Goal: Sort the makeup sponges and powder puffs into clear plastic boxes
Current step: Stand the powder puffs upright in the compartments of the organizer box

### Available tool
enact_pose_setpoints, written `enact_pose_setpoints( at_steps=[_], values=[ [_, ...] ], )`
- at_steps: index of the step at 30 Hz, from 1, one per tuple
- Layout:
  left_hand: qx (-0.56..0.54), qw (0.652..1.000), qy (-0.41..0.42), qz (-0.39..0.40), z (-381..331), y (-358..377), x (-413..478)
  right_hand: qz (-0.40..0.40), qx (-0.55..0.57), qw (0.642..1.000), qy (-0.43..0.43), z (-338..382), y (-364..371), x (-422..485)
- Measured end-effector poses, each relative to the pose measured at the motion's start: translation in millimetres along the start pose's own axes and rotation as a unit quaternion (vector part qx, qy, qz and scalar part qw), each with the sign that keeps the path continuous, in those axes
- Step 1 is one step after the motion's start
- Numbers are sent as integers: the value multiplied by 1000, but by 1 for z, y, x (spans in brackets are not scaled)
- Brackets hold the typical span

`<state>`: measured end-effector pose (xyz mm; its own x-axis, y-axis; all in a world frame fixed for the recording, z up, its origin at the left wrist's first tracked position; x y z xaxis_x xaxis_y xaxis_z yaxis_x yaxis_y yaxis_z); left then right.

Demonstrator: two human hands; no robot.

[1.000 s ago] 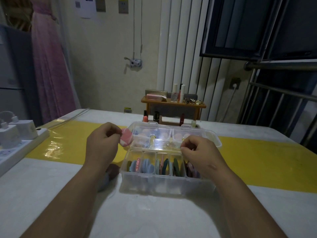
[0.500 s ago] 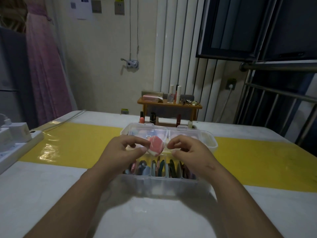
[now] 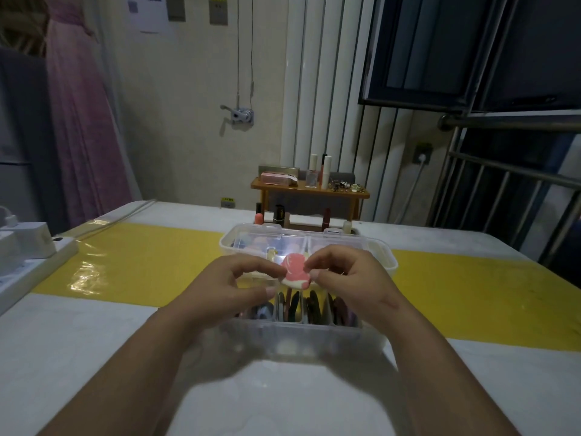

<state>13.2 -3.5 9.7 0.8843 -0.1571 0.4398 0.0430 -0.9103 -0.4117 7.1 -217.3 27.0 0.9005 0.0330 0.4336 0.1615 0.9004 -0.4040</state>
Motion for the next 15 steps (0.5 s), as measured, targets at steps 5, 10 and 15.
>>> enact_pose_setpoints(
  at_steps=[5, 10, 15],
  values=[
    [43, 992, -3, -120, 12, -6, 6, -81, 13, 997, 6, -5, -14, 4],
    [131, 977, -52, -162, 25, -9, 11, -161, 6, 987, 8, -9, -25, 7],
    [139, 975, -56, -164, 29, -7, 13, -241, -91, 966, 10, -16, -38, 8]
  ],
)
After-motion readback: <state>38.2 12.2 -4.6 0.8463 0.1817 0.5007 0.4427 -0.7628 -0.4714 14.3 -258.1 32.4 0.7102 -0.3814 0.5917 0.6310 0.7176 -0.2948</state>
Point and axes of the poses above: each hand's wrist, its own x-axis towards the middle knuckle, its own y-axis out of the palm, z = x × y, the point moved 3 cm from there along x, towards the middle knuckle, and after that the axes turned 10 degrees about -z, right-handed, at the moved point
